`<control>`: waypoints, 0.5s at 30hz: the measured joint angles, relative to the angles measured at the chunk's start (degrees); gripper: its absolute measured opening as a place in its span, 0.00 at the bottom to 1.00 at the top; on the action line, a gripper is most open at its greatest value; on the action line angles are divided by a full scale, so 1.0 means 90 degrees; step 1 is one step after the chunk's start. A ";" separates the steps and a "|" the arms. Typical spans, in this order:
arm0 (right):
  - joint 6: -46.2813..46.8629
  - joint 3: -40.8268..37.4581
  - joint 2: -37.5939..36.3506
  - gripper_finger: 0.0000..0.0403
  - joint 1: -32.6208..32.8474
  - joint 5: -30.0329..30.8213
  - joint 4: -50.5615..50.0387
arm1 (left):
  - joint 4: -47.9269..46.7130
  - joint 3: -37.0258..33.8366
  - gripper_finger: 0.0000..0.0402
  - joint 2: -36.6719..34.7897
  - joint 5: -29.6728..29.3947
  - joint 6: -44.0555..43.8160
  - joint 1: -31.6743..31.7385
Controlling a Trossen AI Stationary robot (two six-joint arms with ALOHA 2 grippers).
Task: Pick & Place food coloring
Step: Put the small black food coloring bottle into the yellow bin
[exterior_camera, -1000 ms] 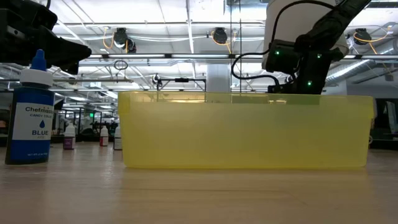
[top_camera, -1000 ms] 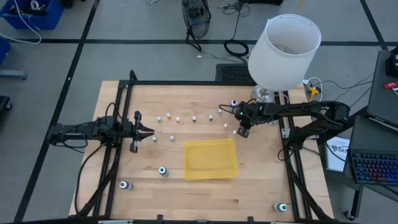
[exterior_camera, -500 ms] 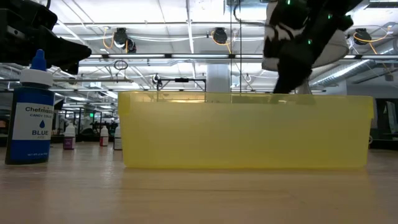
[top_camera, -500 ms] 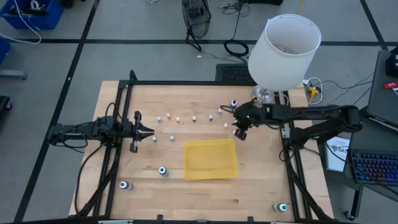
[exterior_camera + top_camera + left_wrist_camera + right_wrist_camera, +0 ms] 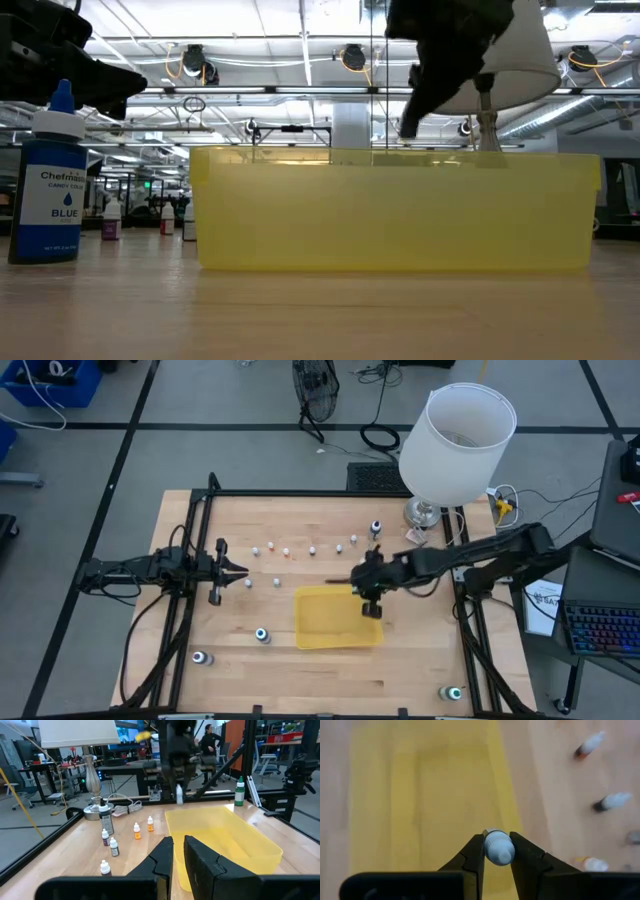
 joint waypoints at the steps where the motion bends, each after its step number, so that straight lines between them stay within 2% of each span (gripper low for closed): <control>1: 0.0006 0.0038 0.0191 0.15 0.0051 0.0000 -0.0028 | -0.0004 -0.0002 0.13 0.0000 0.0002 0.0000 -0.0002; 7: 0.0013 0.0059 0.1094 0.15 0.0142 -0.0009 -0.0121 | 0.0060 -0.0002 0.13 0.0000 0.0000 0.0000 -0.0001; 15: -0.0088 0.0059 0.1711 0.15 0.0081 0.0001 -0.0320 | 0.0045 -0.0002 0.13 0.0000 0.0000 0.0000 0.0000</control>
